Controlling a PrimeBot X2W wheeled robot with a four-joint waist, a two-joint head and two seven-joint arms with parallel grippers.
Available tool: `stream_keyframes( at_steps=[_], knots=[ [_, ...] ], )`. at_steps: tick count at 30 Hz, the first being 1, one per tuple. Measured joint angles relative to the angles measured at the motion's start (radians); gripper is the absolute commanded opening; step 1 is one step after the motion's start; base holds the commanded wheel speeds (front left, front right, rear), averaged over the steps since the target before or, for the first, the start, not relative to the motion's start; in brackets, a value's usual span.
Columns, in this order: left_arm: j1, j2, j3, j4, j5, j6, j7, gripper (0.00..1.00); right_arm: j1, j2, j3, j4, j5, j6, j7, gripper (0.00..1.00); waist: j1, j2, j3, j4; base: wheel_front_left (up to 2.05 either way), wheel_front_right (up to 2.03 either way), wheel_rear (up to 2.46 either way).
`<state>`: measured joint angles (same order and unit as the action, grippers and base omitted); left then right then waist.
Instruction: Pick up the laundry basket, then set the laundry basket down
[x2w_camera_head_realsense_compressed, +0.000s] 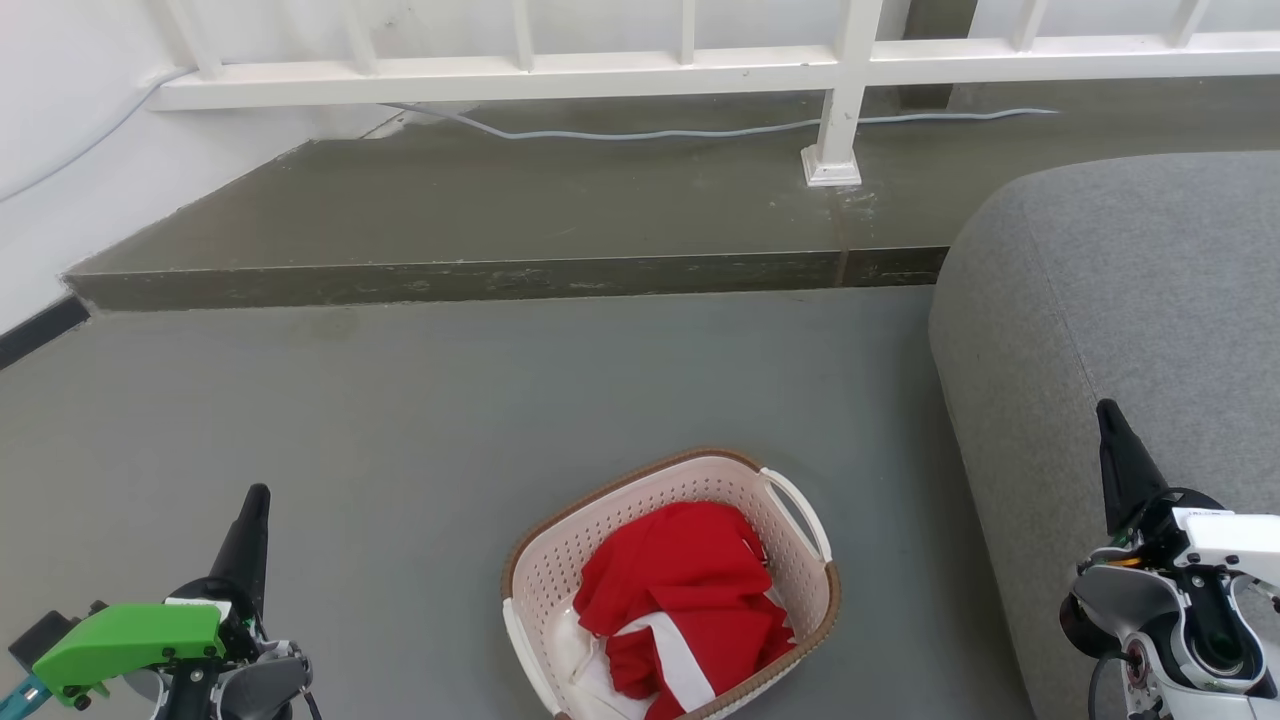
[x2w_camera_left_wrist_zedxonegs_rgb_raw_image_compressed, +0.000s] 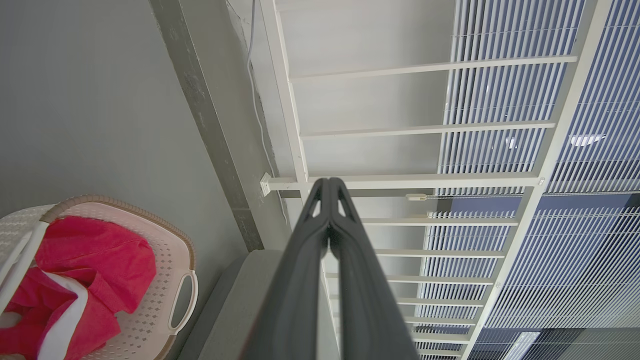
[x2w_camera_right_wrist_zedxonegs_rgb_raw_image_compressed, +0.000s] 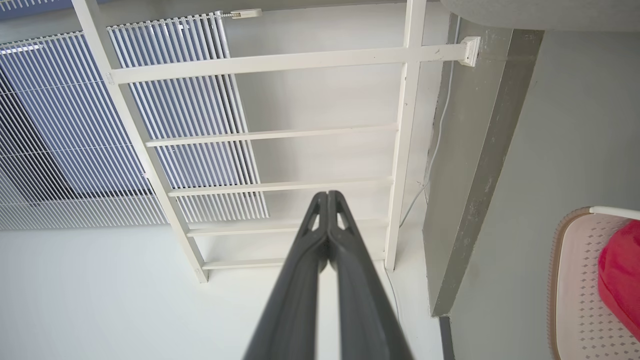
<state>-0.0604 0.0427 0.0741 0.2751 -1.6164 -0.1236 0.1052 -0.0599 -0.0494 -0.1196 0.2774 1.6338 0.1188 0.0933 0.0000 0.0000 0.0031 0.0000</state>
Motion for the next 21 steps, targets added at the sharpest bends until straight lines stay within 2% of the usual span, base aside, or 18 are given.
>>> stream_keyframes(
  at_steps=[12,13,14,15,16,17,21],
  knots=[
    [0.0,0.0,0.0,0.0,0.0,0.0,0.0,0.0,0.0,0.0,0.0,0.0,0.0,0.0,0.0,0.0,0.0,0.0,0.0,0.0,0.0,0.0,0.0],
    [0.001,0.0,-0.001,0.002,0.0,0.0,0.0,1.0,0.001,0.001,0.0,0.002,0.0,-0.001,0.0,1.0,0.0,0.0,0.0,0.0,0.0,0.0,0.0],
    [0.004,-0.001,-0.003,0.011,0.0,0.001,0.0,1.0,0.004,0.003,0.0,0.01,0.001,-0.003,0.0,1.0,0.0,0.0,0.0,0.0,0.0,0.0,0.0],
    [0.011,-0.004,-0.006,0.021,0.0,0.001,0.0,0.0,0.012,0.009,0.0,0.021,0.001,-0.005,0.0,0.0,0.0,0.0,0.0,0.0,0.0,0.0,0.0],
    [0.02,-0.008,-0.008,0.034,0.0,0.001,0.0,0.0,0.021,0.016,0.001,0.032,0.001,-0.006,0.0,0.0,0.0,0.0,0.0,0.0,0.0,0.0,0.0],
    [0.03,-0.014,-0.01,0.046,0.0,0.001,0.0,1.0,0.032,0.022,0.001,0.045,0.001,-0.006,0.0,1.0,0.0,0.0,0.0,0.0,0.0,0.0,0.0],
    [0.045,-0.024,-0.011,0.054,0.0,0.001,0.0,1.0,0.05,0.029,0.006,0.052,0.0,-0.006,-0.003,1.0,0.0,0.0,0.001,0.0,0.0,0.0,0.0]
  ],
)
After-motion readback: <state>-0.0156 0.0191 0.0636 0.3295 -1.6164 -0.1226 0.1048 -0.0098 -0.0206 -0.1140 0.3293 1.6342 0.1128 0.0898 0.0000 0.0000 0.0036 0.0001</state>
